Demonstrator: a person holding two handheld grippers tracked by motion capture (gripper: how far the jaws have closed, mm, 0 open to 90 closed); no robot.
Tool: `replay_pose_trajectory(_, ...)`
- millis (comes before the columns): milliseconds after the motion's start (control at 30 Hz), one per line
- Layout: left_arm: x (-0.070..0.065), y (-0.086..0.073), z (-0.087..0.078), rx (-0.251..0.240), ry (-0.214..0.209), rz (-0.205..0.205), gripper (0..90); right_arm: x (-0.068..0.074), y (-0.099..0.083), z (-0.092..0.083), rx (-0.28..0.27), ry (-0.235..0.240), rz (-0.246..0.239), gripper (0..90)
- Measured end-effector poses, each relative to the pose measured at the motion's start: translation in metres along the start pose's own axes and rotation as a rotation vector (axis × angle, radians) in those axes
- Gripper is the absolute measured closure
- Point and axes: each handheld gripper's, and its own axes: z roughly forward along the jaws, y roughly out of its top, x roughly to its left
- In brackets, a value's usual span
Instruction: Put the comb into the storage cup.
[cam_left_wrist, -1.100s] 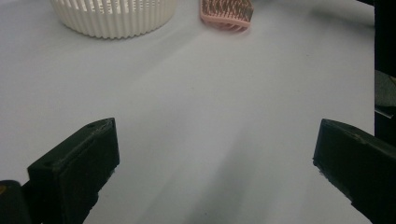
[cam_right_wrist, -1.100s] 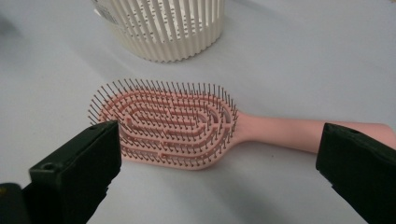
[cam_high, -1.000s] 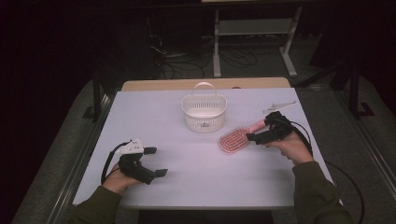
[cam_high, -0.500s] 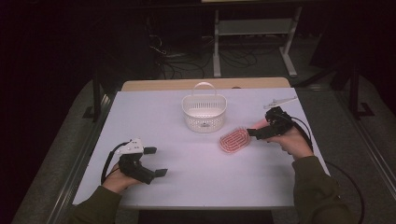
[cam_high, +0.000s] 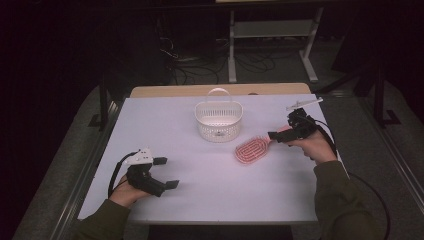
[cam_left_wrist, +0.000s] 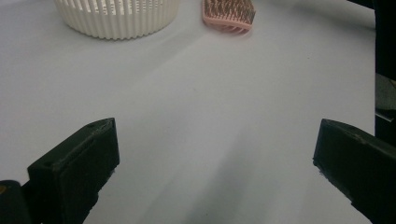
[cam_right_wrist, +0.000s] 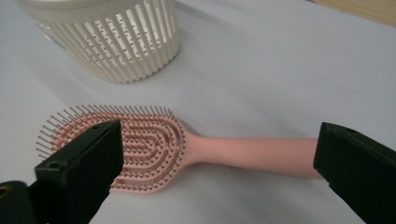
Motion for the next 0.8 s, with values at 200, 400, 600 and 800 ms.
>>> replay_pose_trajectory(200,0.000,0.000,0.000,0.002,-0.002,0.000,0.3,-0.007,0.005,0.002,0.000,-0.020,0.012,2.8)
replay_pose_trajectory(400,0.000,0.000,0.000,0.001,-0.003,-0.002,0.3,-0.008,0.009,0.007,-0.001,-0.049,0.006,9.2)
replay_pose_trajectory(600,0.000,-0.001,0.001,0.003,-0.004,-0.004,0.3,-0.011,0.010,0.014,0.011,-0.059,0.013,17.5)
replay_pose_trajectory(800,0.000,-0.001,0.001,0.003,-0.005,-0.004,0.3,-0.016,0.010,0.019,0.013,-0.085,0.024,30.5)
